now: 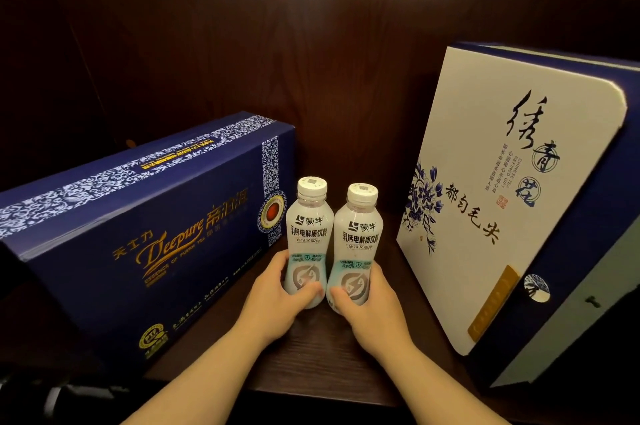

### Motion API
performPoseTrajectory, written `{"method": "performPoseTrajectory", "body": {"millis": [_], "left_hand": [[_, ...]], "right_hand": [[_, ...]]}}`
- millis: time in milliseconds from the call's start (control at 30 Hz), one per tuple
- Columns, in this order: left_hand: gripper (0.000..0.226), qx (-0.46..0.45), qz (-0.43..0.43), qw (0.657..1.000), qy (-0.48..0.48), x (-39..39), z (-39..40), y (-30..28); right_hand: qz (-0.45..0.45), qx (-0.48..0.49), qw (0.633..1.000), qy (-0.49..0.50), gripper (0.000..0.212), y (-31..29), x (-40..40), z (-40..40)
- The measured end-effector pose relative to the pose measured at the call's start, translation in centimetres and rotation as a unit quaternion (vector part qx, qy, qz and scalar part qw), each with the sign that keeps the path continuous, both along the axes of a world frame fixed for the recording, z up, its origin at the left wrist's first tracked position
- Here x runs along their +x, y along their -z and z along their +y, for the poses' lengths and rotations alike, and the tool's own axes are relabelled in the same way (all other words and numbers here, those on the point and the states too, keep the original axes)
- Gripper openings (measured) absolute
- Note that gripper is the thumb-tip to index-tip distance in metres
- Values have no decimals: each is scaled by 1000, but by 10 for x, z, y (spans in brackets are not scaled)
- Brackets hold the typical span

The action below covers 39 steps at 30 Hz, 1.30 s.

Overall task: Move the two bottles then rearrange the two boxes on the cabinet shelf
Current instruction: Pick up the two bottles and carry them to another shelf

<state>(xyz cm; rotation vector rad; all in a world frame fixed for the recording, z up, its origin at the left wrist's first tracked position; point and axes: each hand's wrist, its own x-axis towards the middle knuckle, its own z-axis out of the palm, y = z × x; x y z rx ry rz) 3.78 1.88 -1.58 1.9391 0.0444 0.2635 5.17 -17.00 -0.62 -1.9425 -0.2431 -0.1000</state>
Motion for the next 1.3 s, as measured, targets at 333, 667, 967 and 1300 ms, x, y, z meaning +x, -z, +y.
{"method": "performPoseTrajectory", "body": {"millis": [333, 667, 967, 1300], "left_hand": [[40, -42, -19, 999, -14, -14, -2, -43], [40, 6, -107, 994, -7, -63, -5, -167], [38, -19, -158, 985, 67, -123, -24, -232], [36, -38, -180, 962, 199, -195, -122, -282]], "right_hand": [[-10, 81, 996, -24, 37, -36, -3, 2], [-87, 123, 988, -40, 32, -144, -49, -1], [-154, 102, 982, 37, 35, -217, -138, -22], [-177, 45, 964, 194, 30, -275, -277, -107]]}}
